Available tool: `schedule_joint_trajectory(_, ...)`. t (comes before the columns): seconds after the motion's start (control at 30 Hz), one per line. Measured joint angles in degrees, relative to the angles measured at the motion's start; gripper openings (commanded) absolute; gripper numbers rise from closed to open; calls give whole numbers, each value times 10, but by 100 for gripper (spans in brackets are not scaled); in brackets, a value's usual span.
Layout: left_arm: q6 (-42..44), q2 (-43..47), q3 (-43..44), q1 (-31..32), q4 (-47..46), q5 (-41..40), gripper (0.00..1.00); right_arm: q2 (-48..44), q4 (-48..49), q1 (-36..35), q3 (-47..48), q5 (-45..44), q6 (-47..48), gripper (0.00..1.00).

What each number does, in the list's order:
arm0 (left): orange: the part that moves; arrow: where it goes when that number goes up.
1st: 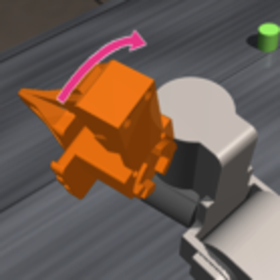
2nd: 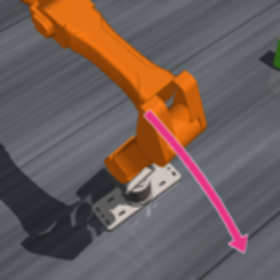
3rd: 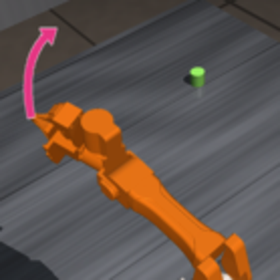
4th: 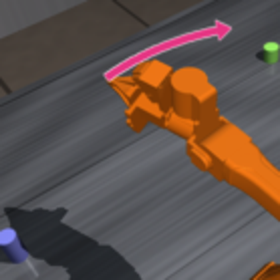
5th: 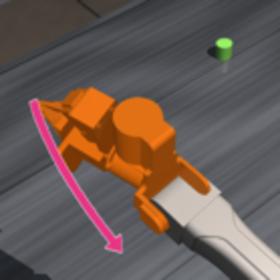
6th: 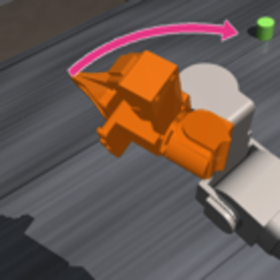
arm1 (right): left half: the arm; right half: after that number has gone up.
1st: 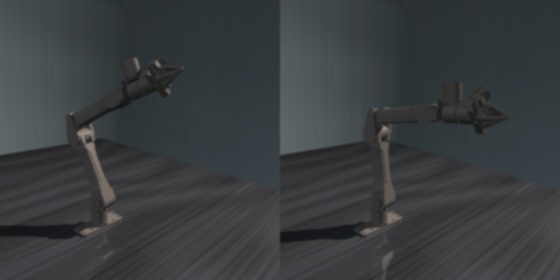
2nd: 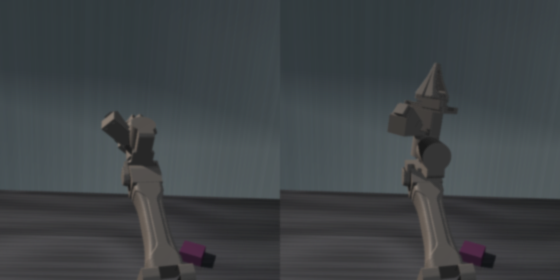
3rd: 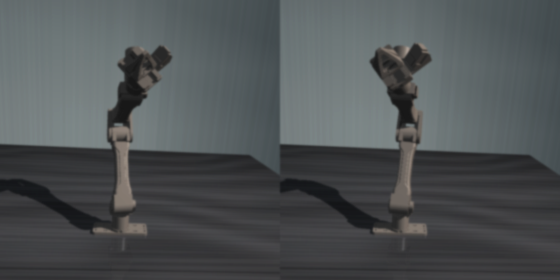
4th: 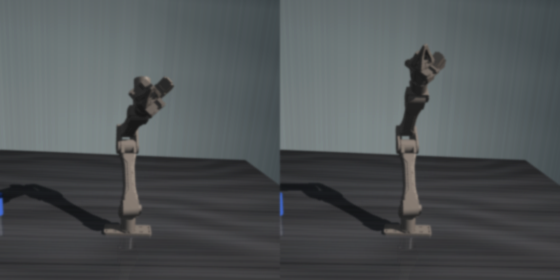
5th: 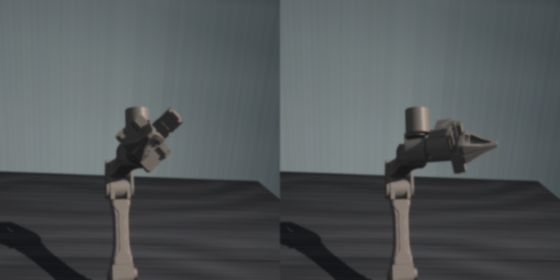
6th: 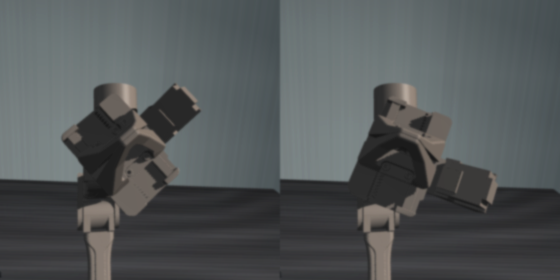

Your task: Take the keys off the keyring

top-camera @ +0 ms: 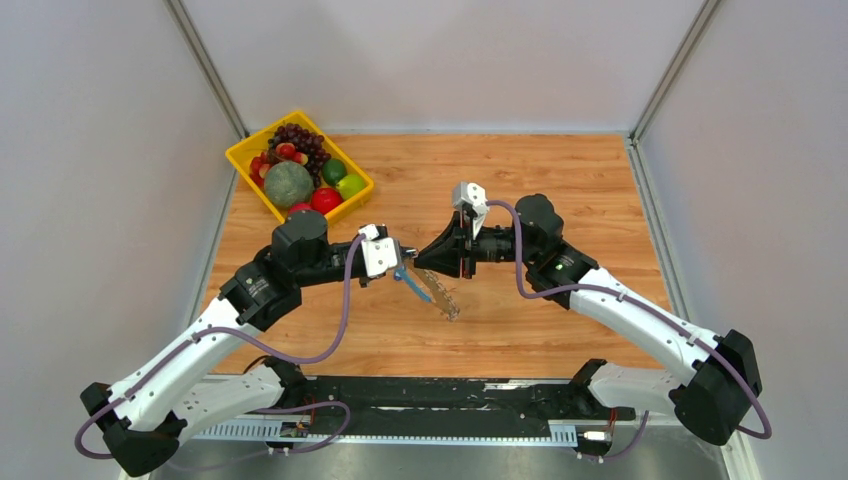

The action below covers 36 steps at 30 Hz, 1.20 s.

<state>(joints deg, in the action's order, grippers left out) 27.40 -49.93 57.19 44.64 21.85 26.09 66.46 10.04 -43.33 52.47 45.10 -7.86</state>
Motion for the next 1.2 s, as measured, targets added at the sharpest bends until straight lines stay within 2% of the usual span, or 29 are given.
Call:
schedule_joint_trajectory(0.1, 0, 0, 0, 0, 0, 0, 0, 0, 0, 0, 0, 0, -4, 7)
schedule_joint_trajectory(0.2, 0, 0, 0, 0, 0, 0, 0, 0, 1, 0, 0, 2, -10, 0)
schedule_joint_trajectory(0.5, 0, 0, 0, 0, -4, -7, 0, -3, 21, 0, -8, -8, -45, 0)
schedule_joint_trajectory(0.77, 1, 2, -4, 4, -21, -17, 0, -62, 184, 0, -113, -68, -159, 0)
schedule_joint_trajectory(1.03, 2, 17, -17, 2, -51, -21, 0, -54, 315, 0, -132, -89, -267, 0)
schedule_joint_trajectory(1.2, 4, 22, -27, 2, -59, -16, 0, -36, 364, 0, -132, -97, -309, 0)
